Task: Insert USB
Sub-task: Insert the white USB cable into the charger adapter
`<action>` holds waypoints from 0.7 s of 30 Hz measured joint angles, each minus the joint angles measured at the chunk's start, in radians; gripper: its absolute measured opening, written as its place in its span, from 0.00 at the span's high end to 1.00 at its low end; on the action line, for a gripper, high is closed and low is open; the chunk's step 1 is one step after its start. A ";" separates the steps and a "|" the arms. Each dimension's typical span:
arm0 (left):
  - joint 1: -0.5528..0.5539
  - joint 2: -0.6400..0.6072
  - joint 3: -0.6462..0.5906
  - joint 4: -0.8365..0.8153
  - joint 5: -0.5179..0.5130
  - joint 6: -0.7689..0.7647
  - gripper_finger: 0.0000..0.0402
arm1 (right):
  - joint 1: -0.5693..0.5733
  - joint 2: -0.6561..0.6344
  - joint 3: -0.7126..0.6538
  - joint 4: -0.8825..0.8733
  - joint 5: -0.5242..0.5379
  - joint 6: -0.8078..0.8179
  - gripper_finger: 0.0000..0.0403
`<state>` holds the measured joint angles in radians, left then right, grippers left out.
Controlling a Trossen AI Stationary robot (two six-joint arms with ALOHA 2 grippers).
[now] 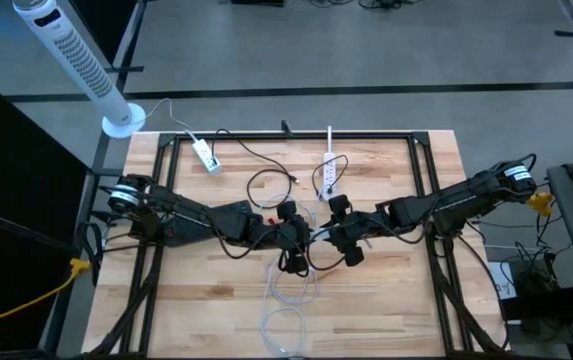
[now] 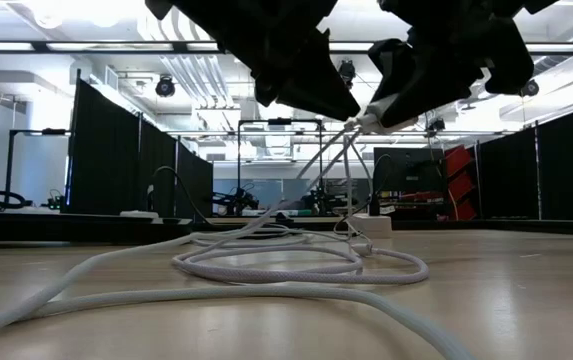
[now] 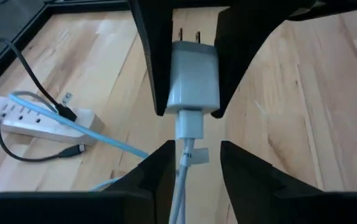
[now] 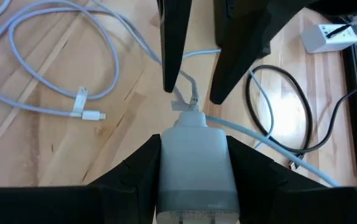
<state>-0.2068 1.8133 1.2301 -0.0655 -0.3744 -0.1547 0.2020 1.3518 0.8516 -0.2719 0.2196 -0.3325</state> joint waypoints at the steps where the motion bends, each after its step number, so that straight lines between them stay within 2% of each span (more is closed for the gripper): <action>1: 0.005 0.002 0.000 -0.003 0.000 -0.009 0.71 | 0.000 0.000 0.000 0.000 0.000 0.000 0.65; 11: 0.021 0.091 0.022 0.018 -0.006 -0.016 0.74 | 0.000 -0.002 0.000 0.000 -0.001 0.000 0.65; 21: 0.024 0.094 0.066 0.016 -0.007 -0.007 0.74 | 0.000 -0.002 0.000 -0.007 -0.002 0.018 0.65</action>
<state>-0.1825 1.9076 1.2957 -0.0499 -0.3817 -0.1619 0.2020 1.3502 0.8520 -0.2787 0.2177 -0.3143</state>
